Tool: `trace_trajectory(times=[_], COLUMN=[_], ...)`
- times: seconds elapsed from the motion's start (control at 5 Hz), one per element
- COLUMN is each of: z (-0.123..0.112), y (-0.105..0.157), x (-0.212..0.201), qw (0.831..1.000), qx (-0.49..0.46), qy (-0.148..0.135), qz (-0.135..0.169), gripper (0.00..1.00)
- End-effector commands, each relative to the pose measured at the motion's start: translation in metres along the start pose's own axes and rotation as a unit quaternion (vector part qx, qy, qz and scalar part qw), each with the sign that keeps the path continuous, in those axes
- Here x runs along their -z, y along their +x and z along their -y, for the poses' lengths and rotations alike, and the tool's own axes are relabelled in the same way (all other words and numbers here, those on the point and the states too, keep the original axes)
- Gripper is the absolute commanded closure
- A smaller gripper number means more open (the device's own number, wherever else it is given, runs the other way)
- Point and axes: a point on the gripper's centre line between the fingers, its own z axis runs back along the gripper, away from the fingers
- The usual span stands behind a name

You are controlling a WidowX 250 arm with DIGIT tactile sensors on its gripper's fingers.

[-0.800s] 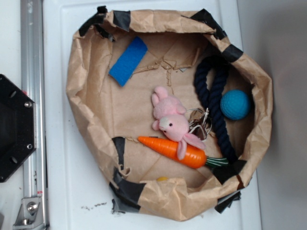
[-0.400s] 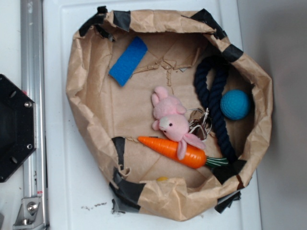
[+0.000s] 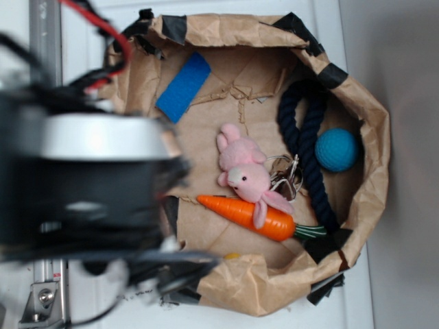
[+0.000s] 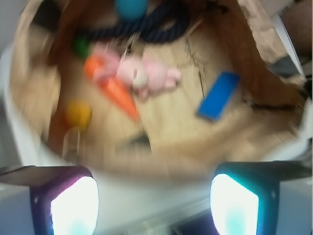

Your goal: Grab the blue sponge.

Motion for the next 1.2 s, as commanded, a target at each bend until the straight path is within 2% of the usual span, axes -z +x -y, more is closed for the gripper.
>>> trace_trajectory(times=[0.0,0.2,0.8,1.0], z=[-0.034,-0.060,-0.066,-0.076], y=[0.045,0.046,0.045,0.041], x=[0.056,0.066,0.093,0.111], qw=[0.995,0.994,0.992,0.992], qx=[-0.048,-0.036,-0.043,-0.060], qy=[0.086,0.098,0.111,0.106], qz=[-0.022,-0.030,-0.044,-0.041], gripper=[0.00,0.00,0.00,0.00])
